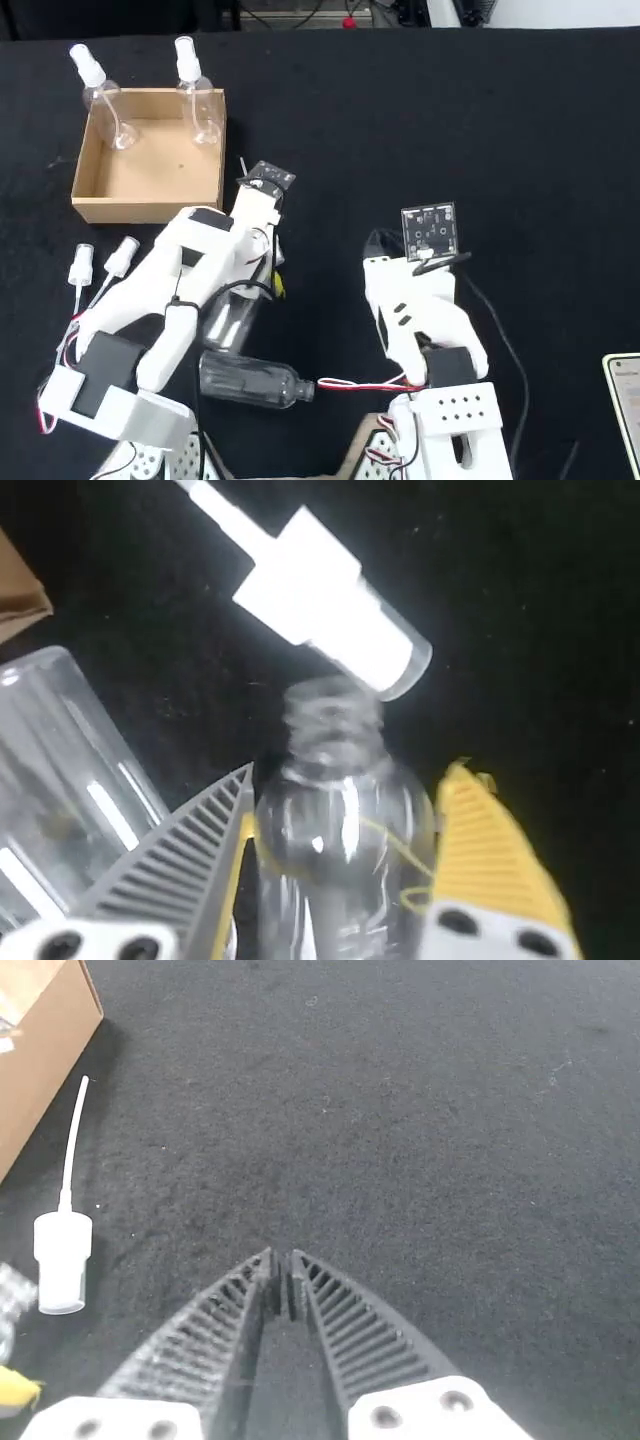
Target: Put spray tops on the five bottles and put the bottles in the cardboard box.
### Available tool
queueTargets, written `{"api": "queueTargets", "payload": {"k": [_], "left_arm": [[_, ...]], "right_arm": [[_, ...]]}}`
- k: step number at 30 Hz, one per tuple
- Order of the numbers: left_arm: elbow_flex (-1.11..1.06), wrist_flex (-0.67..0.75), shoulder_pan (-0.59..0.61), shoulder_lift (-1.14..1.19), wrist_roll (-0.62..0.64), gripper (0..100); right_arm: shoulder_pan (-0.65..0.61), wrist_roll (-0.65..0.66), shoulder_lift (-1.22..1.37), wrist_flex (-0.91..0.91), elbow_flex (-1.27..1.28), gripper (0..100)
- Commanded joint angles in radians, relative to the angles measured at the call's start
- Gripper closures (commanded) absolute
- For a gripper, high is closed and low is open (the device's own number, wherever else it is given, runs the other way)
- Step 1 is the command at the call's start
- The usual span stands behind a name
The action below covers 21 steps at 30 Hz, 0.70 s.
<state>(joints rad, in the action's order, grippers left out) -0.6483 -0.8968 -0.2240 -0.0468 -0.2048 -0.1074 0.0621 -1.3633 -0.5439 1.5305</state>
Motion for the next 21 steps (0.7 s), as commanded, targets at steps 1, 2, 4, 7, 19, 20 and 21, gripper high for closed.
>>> {"api": "queueTargets", "payload": {"k": [1,2,4,7,19,20,21], "left_arm": [[0.094,-0.04,-0.01,-0.005,0.0,85],[0.111,-0.066,-0.016,-0.005,0.0,88],[0.163,-0.132,-0.019,-0.005,0.0,92],[0.259,-0.242,-0.028,-0.005,0.0,91],[0.515,-0.588,0.099,-0.121,-0.008,90],[0.506,-0.597,0.124,-0.157,-0.008,90],[0.489,-0.6,0.143,-0.195,-0.009,90]], "right_arm": [[-0.009,-0.002,-0.013,0.02,-0.007,98.4],[-0.009,-0.002,-0.013,0.02,-0.007,98.4],[-0.009,-0.002,-0.013,0.02,-0.007,98.4],[-0.009,-0.002,-0.013,0.02,-0.007,98.4],[-0.011,-0.002,-0.013,0.02,-0.007,98.4],[-0.012,-0.002,-0.013,0.02,-0.007,98.4],[-0.014,-0.002,-0.013,0.02,-0.007,98.4]]}}
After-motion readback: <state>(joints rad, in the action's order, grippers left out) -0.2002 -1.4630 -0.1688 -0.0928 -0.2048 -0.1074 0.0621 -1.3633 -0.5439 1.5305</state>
